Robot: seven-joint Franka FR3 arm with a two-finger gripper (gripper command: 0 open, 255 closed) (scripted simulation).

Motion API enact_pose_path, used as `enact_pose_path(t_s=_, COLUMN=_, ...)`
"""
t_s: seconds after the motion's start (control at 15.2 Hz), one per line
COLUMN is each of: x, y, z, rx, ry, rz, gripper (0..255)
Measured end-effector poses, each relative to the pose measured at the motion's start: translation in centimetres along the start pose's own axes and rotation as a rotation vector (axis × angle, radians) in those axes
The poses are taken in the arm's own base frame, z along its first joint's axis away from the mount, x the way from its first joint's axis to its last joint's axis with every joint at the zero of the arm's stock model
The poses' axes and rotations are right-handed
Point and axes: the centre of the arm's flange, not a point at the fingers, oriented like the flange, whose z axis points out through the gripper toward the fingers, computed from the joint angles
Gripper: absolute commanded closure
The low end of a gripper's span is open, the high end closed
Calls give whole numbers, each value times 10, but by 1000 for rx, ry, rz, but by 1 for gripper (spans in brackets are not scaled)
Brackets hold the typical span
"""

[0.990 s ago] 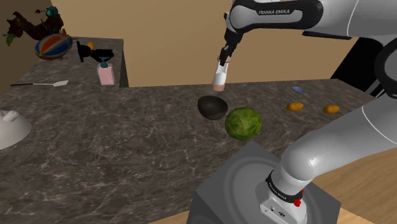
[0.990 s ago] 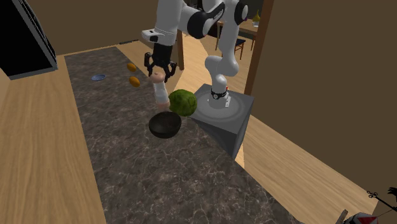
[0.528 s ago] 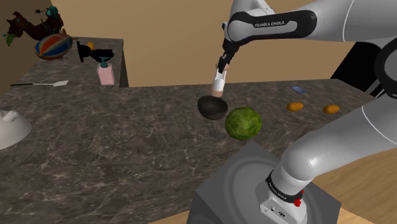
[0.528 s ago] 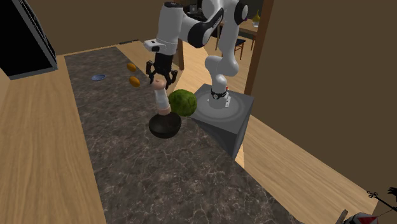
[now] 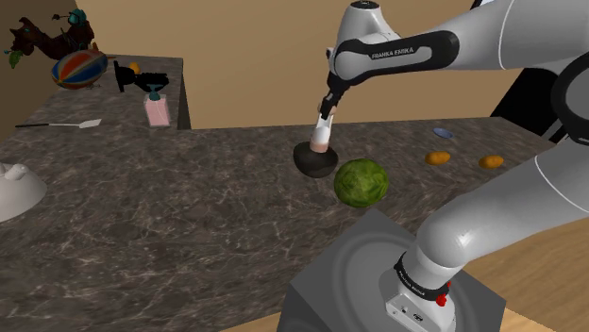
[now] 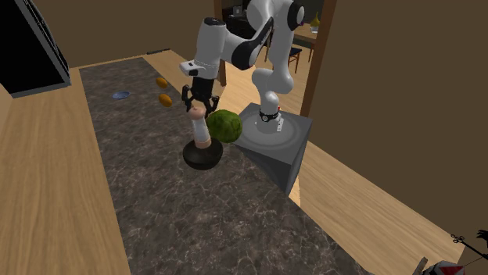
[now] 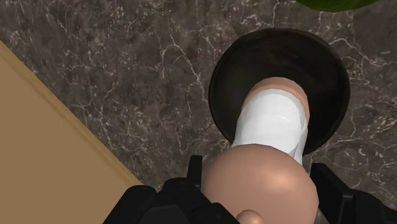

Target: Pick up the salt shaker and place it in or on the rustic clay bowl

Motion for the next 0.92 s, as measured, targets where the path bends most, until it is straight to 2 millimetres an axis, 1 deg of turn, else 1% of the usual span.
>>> enact_pose_path(t_s=0.33, x=-4, y=-7, z=26, rx=0, ry=0, rz=0, gripper=255)
enact_pose_path(t_s=0.73, x=-4, y=-7, z=29, rx=0, ry=0, rz=0, gripper=255)
enact_pose_path(t_s=0.79, x=-4, y=-7, z=29, rx=0, ry=0, rz=0, gripper=0)
enact_pose_path(t_s=0.92, x=-4, y=-7, z=29, rx=0, ry=1, rz=0, gripper=0)
